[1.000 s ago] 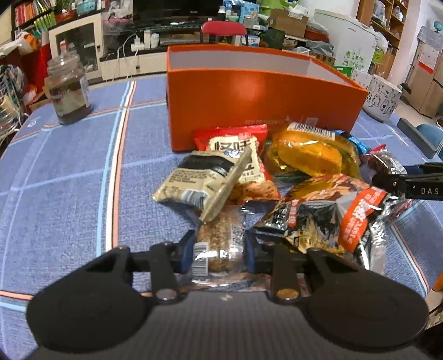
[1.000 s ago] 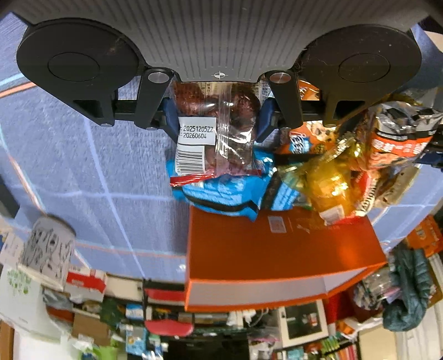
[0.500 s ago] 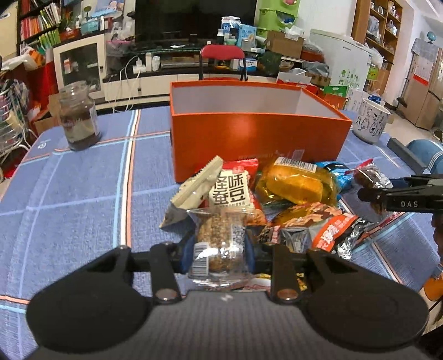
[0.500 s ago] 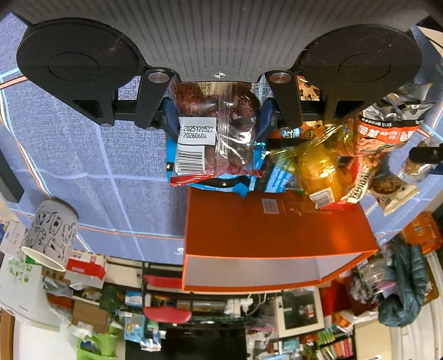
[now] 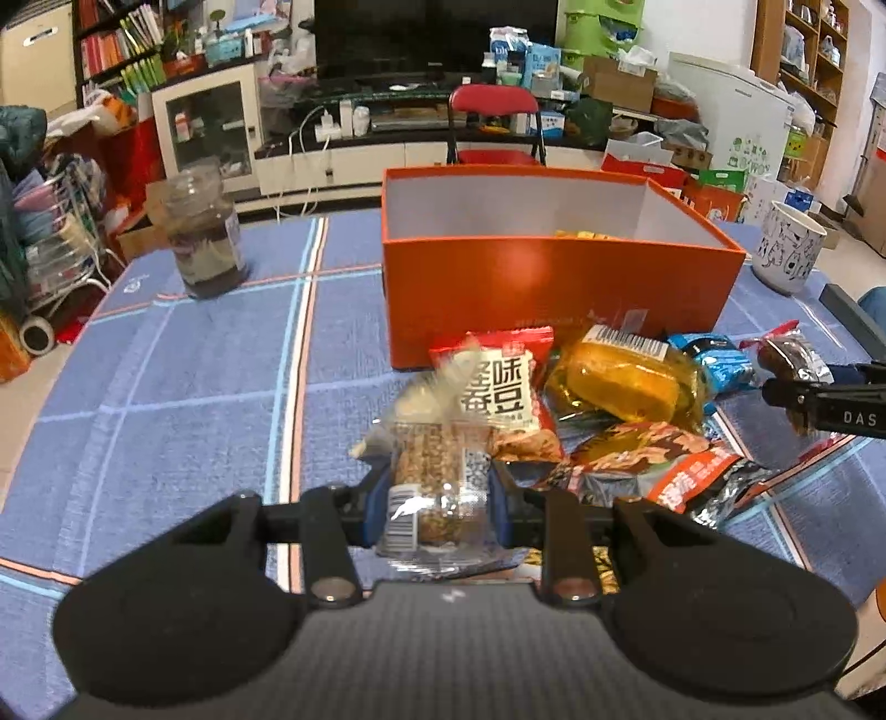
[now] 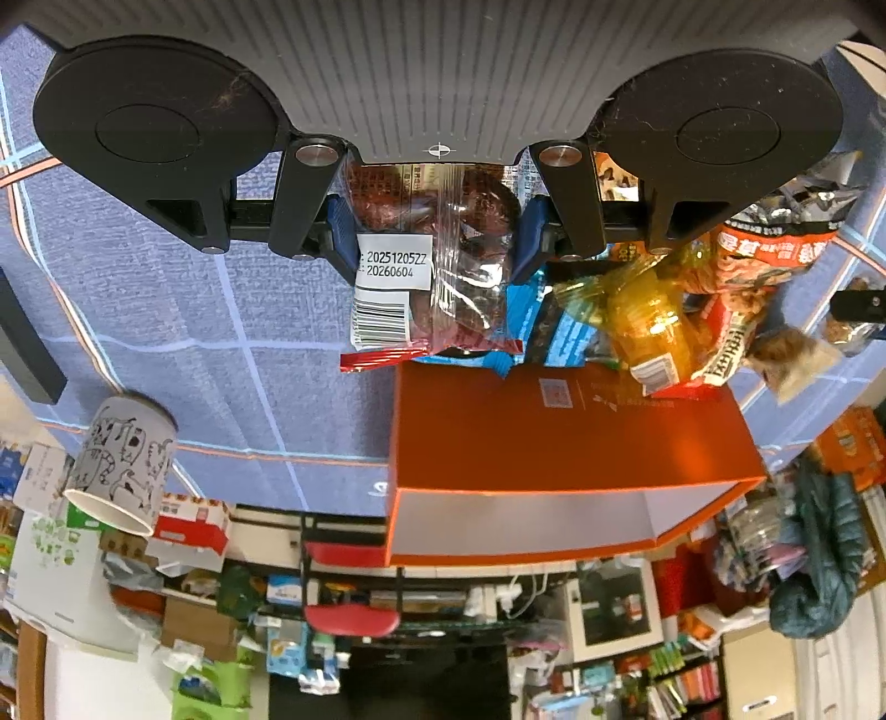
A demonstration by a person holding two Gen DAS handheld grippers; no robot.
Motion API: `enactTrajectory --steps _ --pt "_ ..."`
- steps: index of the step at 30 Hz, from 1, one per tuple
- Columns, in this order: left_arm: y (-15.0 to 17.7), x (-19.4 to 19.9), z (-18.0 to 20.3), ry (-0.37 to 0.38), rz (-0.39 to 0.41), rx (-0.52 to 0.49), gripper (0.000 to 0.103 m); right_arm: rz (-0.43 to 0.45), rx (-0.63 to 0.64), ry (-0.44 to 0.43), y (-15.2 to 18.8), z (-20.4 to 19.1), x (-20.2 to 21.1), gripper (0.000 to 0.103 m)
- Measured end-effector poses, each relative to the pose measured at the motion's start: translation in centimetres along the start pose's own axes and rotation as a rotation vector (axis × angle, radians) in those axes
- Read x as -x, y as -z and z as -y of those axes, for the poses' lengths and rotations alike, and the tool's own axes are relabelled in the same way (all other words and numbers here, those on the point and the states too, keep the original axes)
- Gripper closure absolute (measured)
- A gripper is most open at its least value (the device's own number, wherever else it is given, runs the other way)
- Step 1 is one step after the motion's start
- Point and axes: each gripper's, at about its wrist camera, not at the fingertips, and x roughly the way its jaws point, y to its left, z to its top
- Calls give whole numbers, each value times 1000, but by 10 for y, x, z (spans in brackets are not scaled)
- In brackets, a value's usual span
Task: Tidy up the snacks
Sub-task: 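Grasp a clear nut bar packet with the left gripper while the right holds the date bag, then carry the nut bar and date bag over the orange box and open both grippers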
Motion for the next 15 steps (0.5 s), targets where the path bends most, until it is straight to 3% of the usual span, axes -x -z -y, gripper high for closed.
enactTrajectory --steps 15 --pt "-2 21 -5 -40 45 36 76 34 -10 -15 -7 -9 9 60"
